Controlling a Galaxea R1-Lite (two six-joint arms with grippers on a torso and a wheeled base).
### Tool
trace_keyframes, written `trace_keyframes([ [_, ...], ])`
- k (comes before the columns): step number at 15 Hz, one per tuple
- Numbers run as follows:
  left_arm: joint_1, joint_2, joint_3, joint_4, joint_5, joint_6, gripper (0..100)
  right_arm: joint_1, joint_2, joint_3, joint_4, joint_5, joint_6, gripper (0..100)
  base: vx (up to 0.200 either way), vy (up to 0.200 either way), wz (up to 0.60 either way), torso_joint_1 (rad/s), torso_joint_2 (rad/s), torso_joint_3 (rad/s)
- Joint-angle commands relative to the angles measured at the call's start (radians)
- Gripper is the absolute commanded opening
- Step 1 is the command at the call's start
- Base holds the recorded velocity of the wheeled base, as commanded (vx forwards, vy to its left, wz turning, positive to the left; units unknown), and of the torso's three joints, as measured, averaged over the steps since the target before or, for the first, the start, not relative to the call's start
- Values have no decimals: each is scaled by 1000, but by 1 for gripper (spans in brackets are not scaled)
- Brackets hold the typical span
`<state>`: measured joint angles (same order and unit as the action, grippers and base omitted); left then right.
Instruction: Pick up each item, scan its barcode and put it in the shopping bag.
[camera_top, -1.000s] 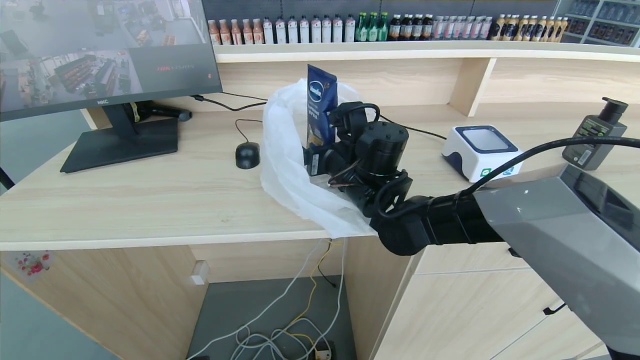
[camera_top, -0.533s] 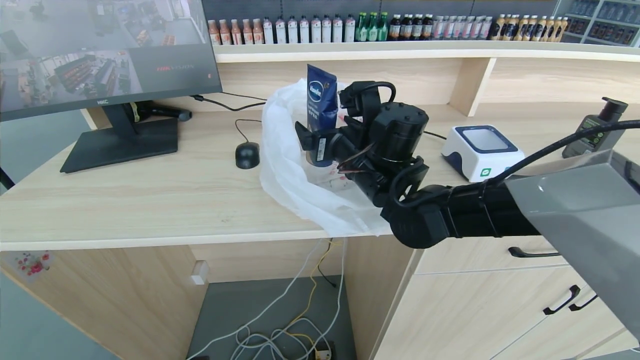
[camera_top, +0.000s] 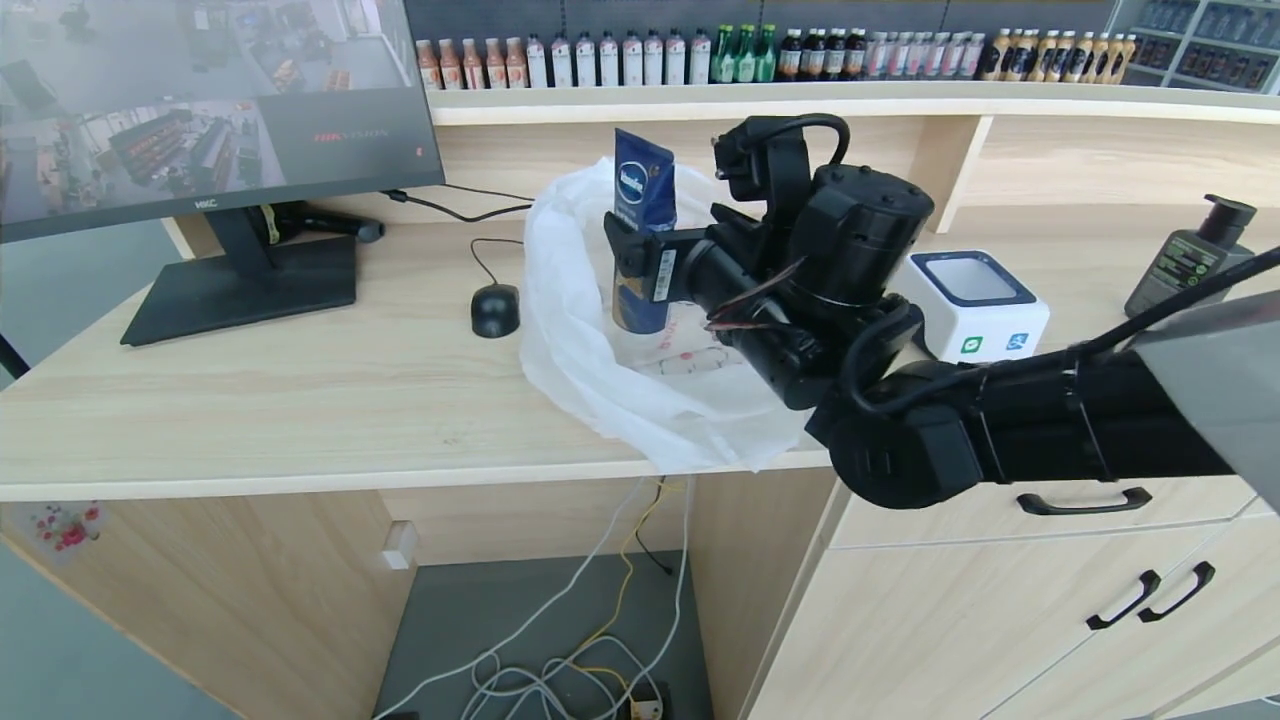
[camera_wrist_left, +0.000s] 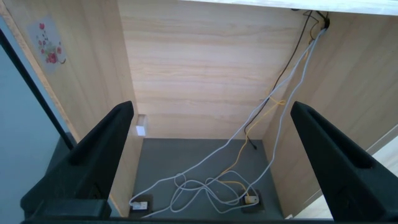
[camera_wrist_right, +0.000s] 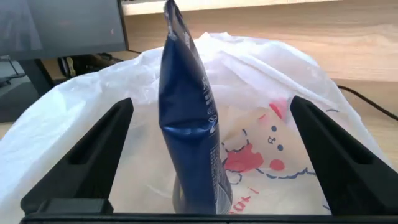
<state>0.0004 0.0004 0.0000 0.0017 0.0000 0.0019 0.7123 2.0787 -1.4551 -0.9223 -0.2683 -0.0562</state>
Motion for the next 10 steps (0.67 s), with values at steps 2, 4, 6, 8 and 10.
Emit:
trace_keyframes([
  [2,1,0,0,0,0,0,100,7,-124,113,-18,1,-21,100,0,0,0,0,0,0],
  [4,1,0,0,0,0,0,100,10,-180,210,-89,4,-22,100,0,0,0,0,0,0],
  [6,1,0,0,0,0,0,100,19,-206,326,-207,9,-17,100,0,0,0,0,0,0],
  [8,1,0,0,0,0,0,100,39,-212,521,-424,8,-19,100,0,0,0,0,0,0],
  [10,1,0,0,0,0,0,100,65,-220,719,-607,8,-19,100,0,0,0,0,0,0],
])
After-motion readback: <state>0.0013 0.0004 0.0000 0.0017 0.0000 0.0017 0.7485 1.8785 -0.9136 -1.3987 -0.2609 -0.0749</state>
